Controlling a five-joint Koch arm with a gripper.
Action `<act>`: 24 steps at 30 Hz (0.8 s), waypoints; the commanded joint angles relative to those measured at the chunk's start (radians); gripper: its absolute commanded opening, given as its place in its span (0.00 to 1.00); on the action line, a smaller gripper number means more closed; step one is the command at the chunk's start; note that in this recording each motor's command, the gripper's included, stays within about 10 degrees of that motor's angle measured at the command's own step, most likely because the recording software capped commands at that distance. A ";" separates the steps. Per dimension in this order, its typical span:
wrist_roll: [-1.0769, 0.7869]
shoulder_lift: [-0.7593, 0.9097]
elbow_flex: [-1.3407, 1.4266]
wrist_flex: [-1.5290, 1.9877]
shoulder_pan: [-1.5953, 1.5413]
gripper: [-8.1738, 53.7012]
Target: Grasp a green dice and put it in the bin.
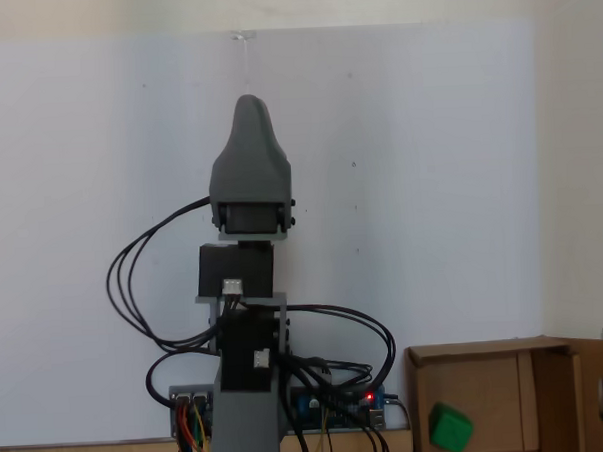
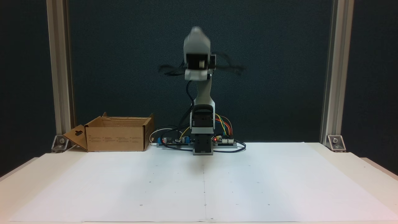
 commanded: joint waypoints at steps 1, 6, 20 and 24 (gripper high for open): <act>-0.057 0.052 -0.011 -0.156 0.005 0.89; -0.057 0.072 0.014 -0.163 0.012 0.89; -0.057 0.129 0.230 -0.239 0.005 0.88; -0.058 0.129 0.278 -0.290 0.005 0.88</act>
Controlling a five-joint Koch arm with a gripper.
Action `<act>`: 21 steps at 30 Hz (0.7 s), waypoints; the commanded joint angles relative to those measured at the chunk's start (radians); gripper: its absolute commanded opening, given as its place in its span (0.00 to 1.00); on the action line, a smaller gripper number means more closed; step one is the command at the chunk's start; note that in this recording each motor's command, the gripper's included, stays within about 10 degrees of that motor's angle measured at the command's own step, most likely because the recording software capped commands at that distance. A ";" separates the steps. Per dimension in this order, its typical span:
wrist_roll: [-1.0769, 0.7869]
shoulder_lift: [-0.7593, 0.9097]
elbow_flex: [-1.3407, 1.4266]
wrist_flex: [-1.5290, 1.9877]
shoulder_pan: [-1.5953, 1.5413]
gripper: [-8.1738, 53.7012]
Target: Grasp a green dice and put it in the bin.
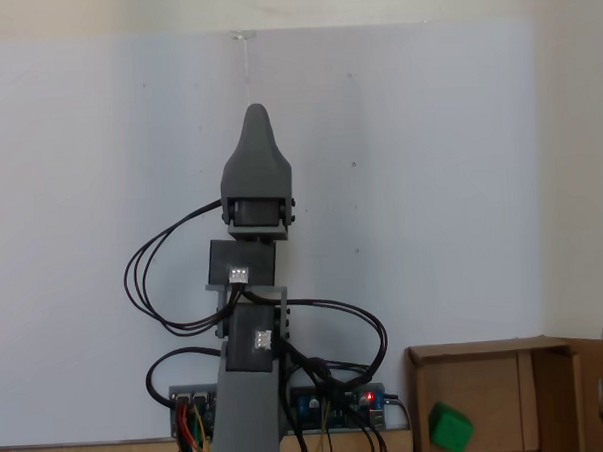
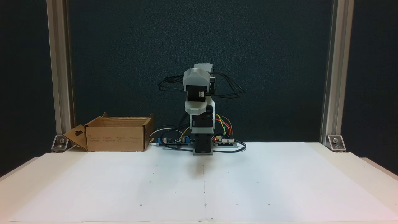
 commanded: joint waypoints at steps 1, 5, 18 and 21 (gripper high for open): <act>-0.057 0.117 -0.006 -0.170 -0.002 0.88; -0.058 0.117 0.064 -0.239 -0.003 0.88; -0.084 0.117 0.282 -0.518 -0.006 0.87; -0.084 0.110 0.325 -0.584 -0.008 0.87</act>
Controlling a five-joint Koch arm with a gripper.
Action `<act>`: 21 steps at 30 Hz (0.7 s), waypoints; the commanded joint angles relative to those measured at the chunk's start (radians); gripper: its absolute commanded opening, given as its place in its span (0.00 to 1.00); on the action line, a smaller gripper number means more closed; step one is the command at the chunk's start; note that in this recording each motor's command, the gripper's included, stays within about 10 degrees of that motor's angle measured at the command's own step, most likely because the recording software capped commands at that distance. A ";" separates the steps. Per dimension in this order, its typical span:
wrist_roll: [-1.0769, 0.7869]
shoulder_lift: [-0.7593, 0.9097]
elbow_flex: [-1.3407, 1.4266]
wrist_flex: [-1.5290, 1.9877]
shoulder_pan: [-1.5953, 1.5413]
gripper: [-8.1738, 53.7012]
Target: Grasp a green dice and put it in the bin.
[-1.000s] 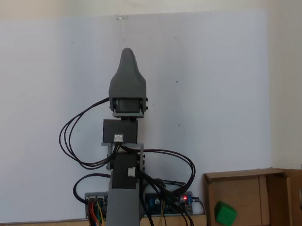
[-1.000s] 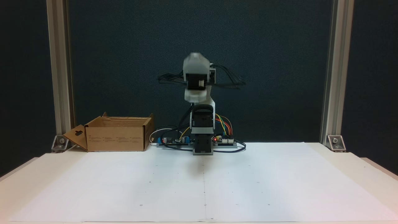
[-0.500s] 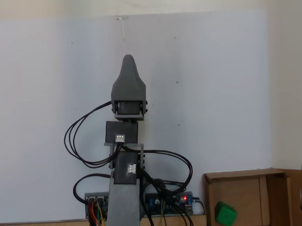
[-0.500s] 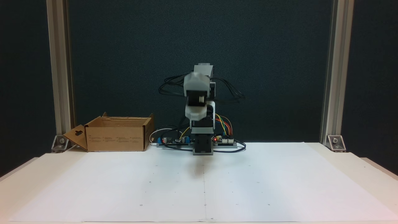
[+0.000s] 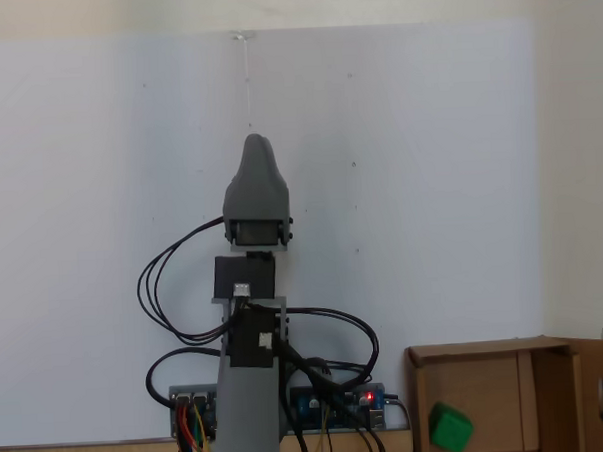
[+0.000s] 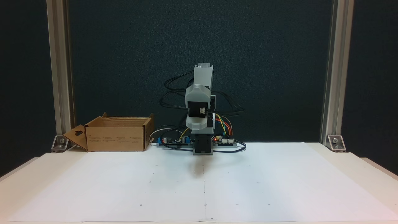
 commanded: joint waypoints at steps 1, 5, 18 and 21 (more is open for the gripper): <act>-0.063 0.107 -0.020 -0.171 0.000 0.87; -0.061 0.109 -0.020 -0.250 -0.002 0.87; -0.063 0.109 0.133 -0.544 0.005 0.87; -0.064 0.109 0.164 -0.609 0.005 0.87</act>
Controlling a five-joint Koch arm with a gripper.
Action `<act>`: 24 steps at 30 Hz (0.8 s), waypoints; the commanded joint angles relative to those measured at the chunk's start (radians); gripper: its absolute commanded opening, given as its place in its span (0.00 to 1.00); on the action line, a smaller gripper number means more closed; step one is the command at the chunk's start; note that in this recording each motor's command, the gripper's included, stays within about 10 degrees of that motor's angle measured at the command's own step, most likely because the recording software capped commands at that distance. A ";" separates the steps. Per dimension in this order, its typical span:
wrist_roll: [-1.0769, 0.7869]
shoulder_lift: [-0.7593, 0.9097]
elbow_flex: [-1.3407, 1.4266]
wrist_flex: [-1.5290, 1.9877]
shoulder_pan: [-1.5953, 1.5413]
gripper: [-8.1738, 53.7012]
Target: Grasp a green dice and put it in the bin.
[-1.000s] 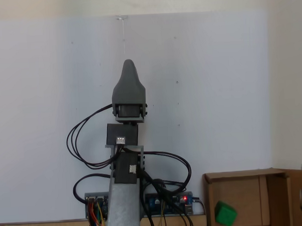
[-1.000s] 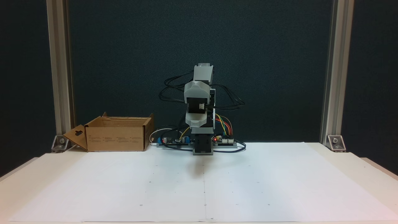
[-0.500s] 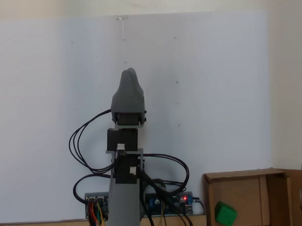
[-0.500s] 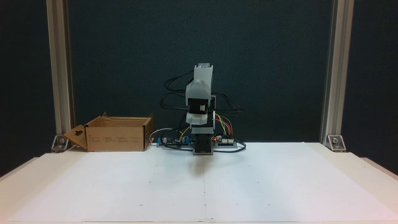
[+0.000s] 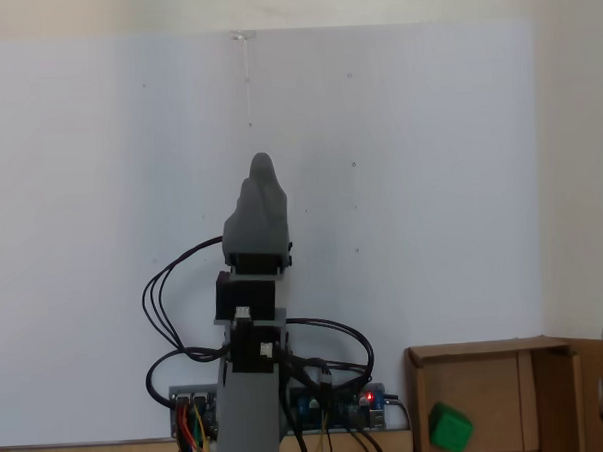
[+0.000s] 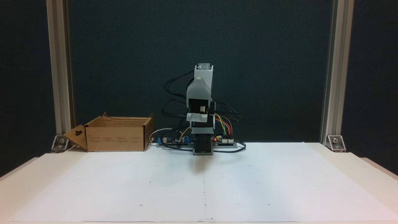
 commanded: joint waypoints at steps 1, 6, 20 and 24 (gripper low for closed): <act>-0.061 0.109 -0.017 -0.171 0.003 0.87; -0.061 0.109 -0.014 -0.221 0.003 0.87; -0.063 0.109 0.005 -0.232 0.005 0.87; -0.063 0.109 0.005 -0.232 0.005 0.87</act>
